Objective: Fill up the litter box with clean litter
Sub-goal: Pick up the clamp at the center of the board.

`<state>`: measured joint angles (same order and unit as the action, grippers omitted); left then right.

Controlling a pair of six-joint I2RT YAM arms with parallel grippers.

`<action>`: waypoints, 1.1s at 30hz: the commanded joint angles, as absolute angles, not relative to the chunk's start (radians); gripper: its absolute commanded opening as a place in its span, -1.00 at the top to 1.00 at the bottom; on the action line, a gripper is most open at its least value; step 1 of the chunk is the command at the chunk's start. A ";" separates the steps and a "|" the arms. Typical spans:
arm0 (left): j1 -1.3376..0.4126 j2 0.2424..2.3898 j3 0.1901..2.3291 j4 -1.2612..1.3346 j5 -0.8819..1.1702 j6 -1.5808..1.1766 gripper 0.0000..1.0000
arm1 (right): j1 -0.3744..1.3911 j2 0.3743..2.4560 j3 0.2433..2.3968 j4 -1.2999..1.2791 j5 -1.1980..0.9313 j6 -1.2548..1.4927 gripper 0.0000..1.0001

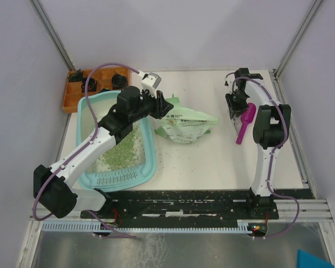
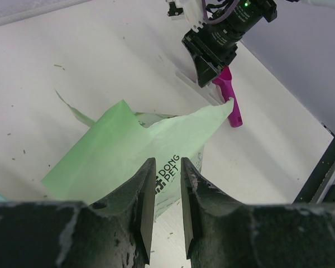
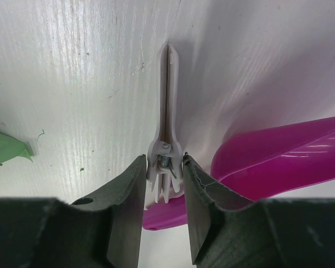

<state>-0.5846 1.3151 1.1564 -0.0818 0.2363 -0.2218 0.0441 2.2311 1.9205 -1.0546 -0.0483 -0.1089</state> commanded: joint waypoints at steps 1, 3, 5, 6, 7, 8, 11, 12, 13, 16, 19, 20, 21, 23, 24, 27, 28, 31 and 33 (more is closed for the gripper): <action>-0.586 1.310 1.191 -0.072 0.239 -0.189 0.37 | 0.047 2.191 1.909 -1.057 -0.035 -0.107 0.22; -0.586 1.309 1.190 -0.072 0.237 -0.187 0.37 | 0.048 2.193 1.902 -1.055 -0.033 -0.107 0.25; -0.586 1.307 1.189 -0.073 0.235 -0.186 0.37 | 0.048 2.192 1.895 -1.053 -0.028 -0.107 0.27; -0.586 1.307 1.188 -0.073 0.235 -0.186 0.37 | 0.047 2.191 1.893 -1.050 -0.026 -0.107 0.28; -0.586 1.307 1.189 -0.073 0.235 -0.186 0.37 | 0.047 2.190 1.891 -1.048 -0.024 -0.106 0.30; -0.586 1.307 1.189 -0.074 0.234 -0.186 0.37 | 0.048 2.188 1.891 -1.044 -0.021 -0.106 0.33; -0.586 1.310 1.193 -0.072 0.237 -0.187 0.37 | 0.047 2.187 1.898 -1.042 -0.012 -0.103 0.54; -0.586 1.312 1.194 -0.073 0.238 -0.188 0.37 | 0.048 2.184 1.899 -1.040 -0.007 -0.103 0.65; -0.587 1.313 1.196 -0.073 0.239 -0.188 0.37 | 0.048 2.183 1.899 -1.038 -0.004 -0.102 0.83; -0.586 1.314 1.199 -0.074 0.242 -0.189 0.37 | 0.047 2.173 1.903 -1.036 0.000 -0.096 0.97; -0.587 1.315 1.200 -0.072 0.242 -0.187 0.37 | 0.047 2.163 1.907 -1.034 0.003 -0.088 0.97; -0.587 1.314 1.201 -0.073 0.243 -0.188 0.37 | 0.047 2.160 1.907 -1.033 0.004 -0.088 0.97; -0.586 1.316 1.200 -0.074 0.244 -0.188 0.37 | 0.048 2.158 1.908 -1.032 0.005 -0.087 0.97; -0.587 1.317 1.203 -0.072 0.246 -0.189 0.37 | 0.047 2.165 1.912 -1.035 0.007 -0.089 0.97; -0.586 1.319 1.203 -0.073 0.247 -0.189 0.38 | 0.047 2.172 1.914 -1.041 0.007 -0.091 0.94; -0.587 1.319 1.202 -0.073 0.249 -0.190 0.38 | 0.048 2.191 1.920 -1.065 -0.010 -0.100 0.64; -0.586 1.318 1.201 -0.074 0.249 -0.190 0.38 | 0.047 2.189 1.913 -1.062 -0.011 -0.100 0.59; -0.586 1.318 1.198 -0.073 0.247 -0.190 0.38 | 0.047 2.174 1.886 -1.041 -0.014 -0.098 0.44; -0.586 1.318 1.198 -0.074 0.248 -0.190 0.38 | 0.047 2.166 1.879 -1.032 -0.012 -0.097 0.36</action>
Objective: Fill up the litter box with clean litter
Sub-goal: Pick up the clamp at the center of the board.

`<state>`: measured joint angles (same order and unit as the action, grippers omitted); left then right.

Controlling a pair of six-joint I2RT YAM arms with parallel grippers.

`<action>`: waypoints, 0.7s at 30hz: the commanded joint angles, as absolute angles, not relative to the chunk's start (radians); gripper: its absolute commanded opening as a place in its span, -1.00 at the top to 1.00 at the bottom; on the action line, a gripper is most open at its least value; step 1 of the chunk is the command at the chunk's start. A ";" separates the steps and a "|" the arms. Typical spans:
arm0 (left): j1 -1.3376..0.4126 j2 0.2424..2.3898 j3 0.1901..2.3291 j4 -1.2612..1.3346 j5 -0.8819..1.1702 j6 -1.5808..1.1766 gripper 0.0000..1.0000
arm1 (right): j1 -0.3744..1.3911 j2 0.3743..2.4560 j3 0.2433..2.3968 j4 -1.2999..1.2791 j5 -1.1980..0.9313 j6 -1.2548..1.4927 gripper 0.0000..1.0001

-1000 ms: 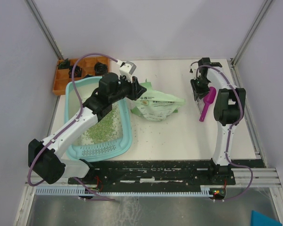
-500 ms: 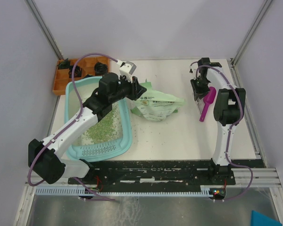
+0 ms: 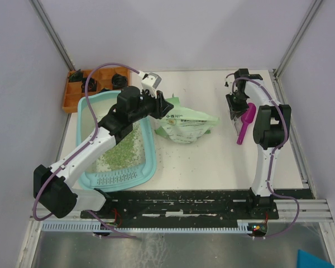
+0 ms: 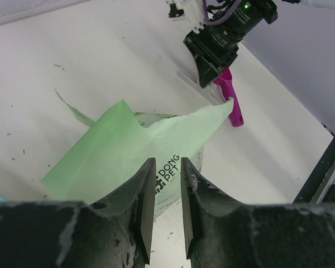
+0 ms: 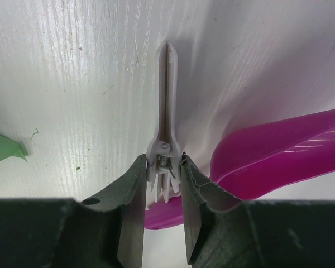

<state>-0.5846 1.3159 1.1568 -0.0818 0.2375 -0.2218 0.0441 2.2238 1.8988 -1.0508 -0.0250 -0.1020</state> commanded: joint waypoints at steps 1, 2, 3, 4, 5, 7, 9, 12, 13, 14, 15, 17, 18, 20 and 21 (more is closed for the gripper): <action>-0.586 1.320 1.199 -0.073 0.248 -0.190 0.38 | 0.047 2.165 1.879 -1.030 -0.011 -0.096 0.34; -0.586 1.323 1.201 -0.073 0.250 -0.190 0.38 | 0.046 2.165 1.880 -1.030 -0.011 -0.097 0.31; -0.586 1.324 1.202 -0.072 0.250 -0.190 0.37 | 0.047 2.164 1.882 -1.029 -0.011 -0.098 0.28; -0.586 1.326 1.205 -0.071 0.251 -0.190 0.37 | 0.046 2.165 1.883 -1.030 -0.012 -0.098 0.25; -0.586 1.328 1.208 -0.073 0.252 -0.190 0.38 | 0.047 2.165 1.887 -1.031 -0.013 -0.099 0.22; -0.586 1.331 1.209 -0.073 0.252 -0.189 0.37 | 0.046 2.169 1.890 -1.032 -0.015 -0.099 0.20; -0.586 1.332 1.212 -0.073 0.252 -0.189 0.38 | 0.048 2.170 1.893 -1.032 -0.015 -0.100 0.18; -0.587 1.333 1.210 -0.072 0.251 -0.187 0.38 | 0.047 2.172 1.897 -1.031 -0.015 -0.100 0.15; -0.586 1.332 1.210 -0.074 0.250 -0.186 0.38 | 0.047 2.175 1.899 -1.032 -0.015 -0.100 0.14; -0.586 1.334 1.210 -0.074 0.250 -0.185 0.37 | 0.047 2.177 1.902 -1.034 -0.015 -0.099 0.14; -0.585 1.334 1.210 -0.074 0.249 -0.186 0.37 | 0.047 2.179 1.903 -1.036 -0.015 -0.101 0.15; -0.585 1.335 1.210 -0.075 0.249 -0.183 0.37 | 0.047 2.179 1.907 -1.037 -0.014 -0.101 0.22; -0.586 1.335 1.210 -0.075 0.248 -0.183 0.37 | 0.047 2.180 1.906 -1.038 -0.012 -0.101 0.25; -0.586 1.334 1.211 -0.078 0.246 -0.180 0.37 | 0.047 2.176 1.907 -1.043 -0.007 -0.102 0.32; -0.586 1.334 1.211 -0.081 0.245 -0.178 0.37 | 0.048 2.174 1.905 -1.046 -0.003 -0.105 0.38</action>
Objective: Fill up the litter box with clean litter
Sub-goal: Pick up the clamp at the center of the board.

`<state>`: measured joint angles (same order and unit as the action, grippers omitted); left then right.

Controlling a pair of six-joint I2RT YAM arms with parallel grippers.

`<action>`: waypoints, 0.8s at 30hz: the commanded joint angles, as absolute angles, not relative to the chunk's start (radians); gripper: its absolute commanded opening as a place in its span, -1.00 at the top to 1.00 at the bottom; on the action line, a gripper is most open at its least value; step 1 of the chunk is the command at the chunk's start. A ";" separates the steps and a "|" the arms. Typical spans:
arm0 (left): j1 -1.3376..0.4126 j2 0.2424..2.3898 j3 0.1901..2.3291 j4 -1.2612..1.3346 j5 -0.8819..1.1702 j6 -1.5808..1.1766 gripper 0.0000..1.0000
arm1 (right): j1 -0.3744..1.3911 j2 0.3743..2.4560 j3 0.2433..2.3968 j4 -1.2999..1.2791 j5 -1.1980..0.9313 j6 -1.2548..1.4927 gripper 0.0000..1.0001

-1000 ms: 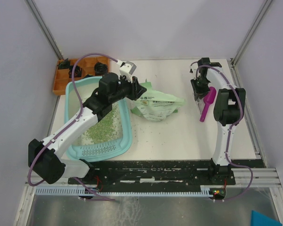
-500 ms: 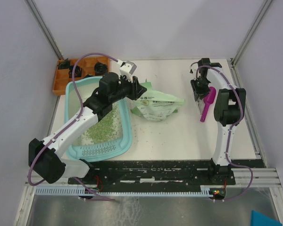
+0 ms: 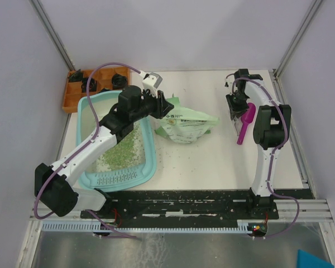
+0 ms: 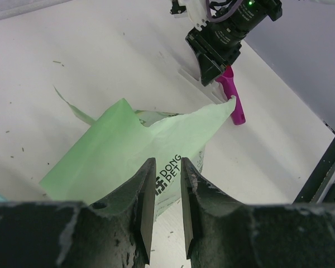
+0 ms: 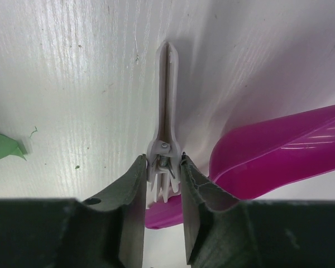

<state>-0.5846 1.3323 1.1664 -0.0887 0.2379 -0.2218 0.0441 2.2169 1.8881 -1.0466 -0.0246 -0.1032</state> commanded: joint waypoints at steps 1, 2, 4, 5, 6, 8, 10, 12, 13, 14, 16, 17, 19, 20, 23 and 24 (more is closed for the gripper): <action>-0.585 1.333 1.211 -0.083 0.243 -0.177 0.37 | 0.047 2.170 1.900 -1.045 0.002 -0.108 0.45; -0.586 1.331 1.210 -0.084 0.242 -0.174 0.37 | 0.047 2.168 1.893 -1.041 0.006 -0.110 0.59; -0.585 1.331 1.207 -0.083 0.241 -0.171 0.37 | 0.047 2.163 1.882 -1.031 0.018 -0.110 0.94; -0.586 1.331 1.207 -0.085 0.241 -0.171 0.37 | 0.047 2.160 1.876 -1.024 0.020 -0.110 0.96; -0.587 1.333 1.206 -0.085 0.242 -0.170 0.37 | 0.047 2.157 1.873 -1.021 0.019 -0.109 0.97; -0.586 1.334 1.208 -0.086 0.242 -0.170 0.37 | 0.047 2.157 1.870 -1.017 0.013 -0.107 0.97; -0.586 1.333 1.210 -0.085 0.242 -0.169 0.37 | 0.047 2.151 1.863 -1.005 0.005 -0.103 0.97; -0.586 1.332 1.210 -0.088 0.241 -0.166 0.37 | 0.048 2.143 1.855 -0.993 -0.004 -0.101 0.97; -0.586 1.330 1.210 -0.091 0.240 -0.165 0.36 | 0.048 2.138 1.854 -0.988 -0.008 -0.100 0.97; -0.587 1.329 1.210 -0.093 0.240 -0.162 0.33 | 0.047 2.134 1.856 -0.987 -0.016 -0.101 0.97; -0.586 1.325 1.212 -0.101 0.242 -0.151 0.23 | 0.047 2.124 1.866 -0.995 -0.046 -0.102 0.97; -0.585 1.323 1.214 -0.109 0.242 -0.144 0.16 | 0.047 2.114 1.872 -1.000 -0.066 -0.104 0.97; -0.585 1.317 1.221 -0.127 0.238 -0.123 0.01 | 0.046 2.091 1.884 -1.004 -0.102 -0.109 0.97; -0.587 1.312 1.226 -0.138 0.235 -0.111 -0.04 | 0.046 2.076 1.890 -1.004 -0.116 -0.112 0.97; -0.587 1.293 1.242 -0.165 0.209 -0.077 -0.16 | 0.046 2.033 1.920 -1.000 -0.141 -0.128 0.97; -0.586 1.285 1.248 -0.174 0.201 -0.066 -0.21 | 0.045 2.021 1.934 -1.002 -0.145 -0.133 0.97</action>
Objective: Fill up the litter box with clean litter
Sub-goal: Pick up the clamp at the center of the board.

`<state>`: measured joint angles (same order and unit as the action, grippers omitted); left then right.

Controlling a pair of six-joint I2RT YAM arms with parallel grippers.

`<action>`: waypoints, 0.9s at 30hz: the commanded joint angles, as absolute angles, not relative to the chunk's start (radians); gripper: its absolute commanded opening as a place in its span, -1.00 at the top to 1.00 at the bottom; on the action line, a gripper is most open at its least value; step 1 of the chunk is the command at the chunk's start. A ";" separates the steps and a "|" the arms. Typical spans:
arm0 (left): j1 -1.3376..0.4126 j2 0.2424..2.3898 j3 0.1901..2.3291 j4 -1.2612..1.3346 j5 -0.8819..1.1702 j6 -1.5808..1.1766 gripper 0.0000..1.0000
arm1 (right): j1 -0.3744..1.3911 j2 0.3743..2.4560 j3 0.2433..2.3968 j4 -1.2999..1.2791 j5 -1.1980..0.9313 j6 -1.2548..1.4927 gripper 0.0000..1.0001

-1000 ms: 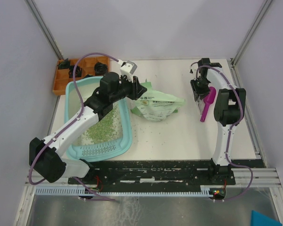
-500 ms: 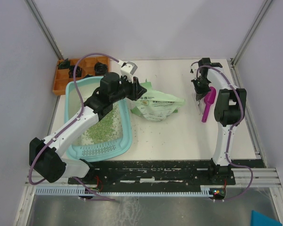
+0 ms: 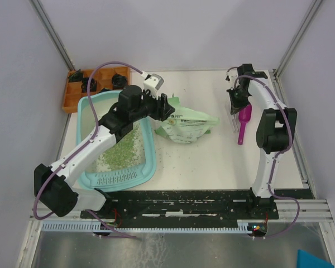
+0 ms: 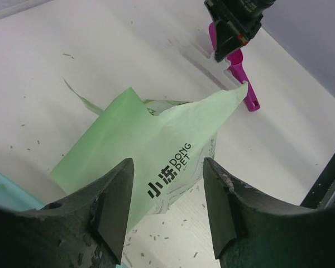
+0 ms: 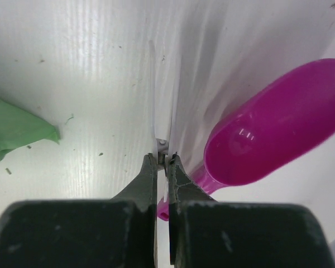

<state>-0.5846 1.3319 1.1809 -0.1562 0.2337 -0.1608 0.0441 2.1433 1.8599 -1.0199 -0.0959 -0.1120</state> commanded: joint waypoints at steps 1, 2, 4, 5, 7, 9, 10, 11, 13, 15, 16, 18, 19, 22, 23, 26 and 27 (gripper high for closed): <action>-0.585 1.278 1.253 -0.180 0.196 -0.055 -0.26 | 0.045 2.011 1.950 -1.004 -0.149 -0.138 0.97; -0.585 1.271 1.258 -0.186 0.196 -0.044 -0.33 | 0.044 2.003 1.966 -1.008 -0.150 -0.146 0.97; -0.586 1.258 1.269 -0.202 0.217 -0.012 -0.42 | 0.043 1.989 2.007 -1.021 -0.150 -0.155 0.97; -0.586 1.251 1.273 -0.214 0.231 0.003 -0.45 | 0.043 1.985 2.026 -1.030 -0.150 -0.161 0.97; -0.585 1.235 1.280 -0.232 0.271 0.038 -0.51 | 0.041 1.978 2.062 -1.048 -0.154 -0.171 0.97; -0.587 1.215 1.278 -0.247 0.299 0.090 -0.56 | 0.039 1.971 2.083 -1.063 -0.169 -0.177 0.97; -0.589 1.204 1.270 -0.253 0.303 0.120 -0.56 | 0.038 1.964 2.085 -1.065 -0.179 -0.180 0.97; -0.597 1.191 1.259 -0.256 0.296 0.153 -0.56 | 0.037 1.956 2.082 -1.063 -0.188 -0.183 0.97; -0.640 1.166 1.231 -0.266 0.232 0.252 -0.56 | 0.032 1.939 2.067 -1.062 -0.228 -0.195 0.97; -0.700 1.159 1.198 -0.285 0.102 0.422 -0.56 | 0.020 1.920 2.053 -1.064 -0.285 -0.217 0.97; -0.727 1.160 1.183 -0.287 0.061 0.488 -0.56 | 0.015 1.910 2.050 -1.067 -0.311 -0.231 0.97; -0.775 1.163 1.152 -0.276 0.002 0.599 -0.62 | 0.003 1.888 2.049 -1.082 -0.364 -0.256 0.97; -0.794 1.165 1.137 -0.268 -0.012 0.647 -0.63 | -0.002 1.873 2.051 -1.092 -0.394 -0.272 0.97; -0.819 1.188 1.086 -0.245 -0.044 0.758 -0.68 | -0.009 1.825 2.053 -1.128 -0.439 -0.337 0.97; -0.822 1.203 1.068 -0.240 -0.058 0.791 -0.70 | -0.008 1.806 2.048 -1.138 -0.448 -0.359 0.97; -0.824 1.228 1.025 -0.177 -0.102 0.828 -0.71 | -0.009 1.741 2.023 -1.146 -0.456 -0.405 0.97; -0.824 1.231 1.017 -0.146 -0.102 0.832 -0.71 | -0.010 1.725 2.016 -1.155 -0.463 -0.418 0.97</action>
<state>-0.8215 1.2114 1.0512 -0.2539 -0.0196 0.6735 -0.0116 1.8481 2.0285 -1.1275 -0.3920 -0.3248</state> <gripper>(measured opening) 0.851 0.049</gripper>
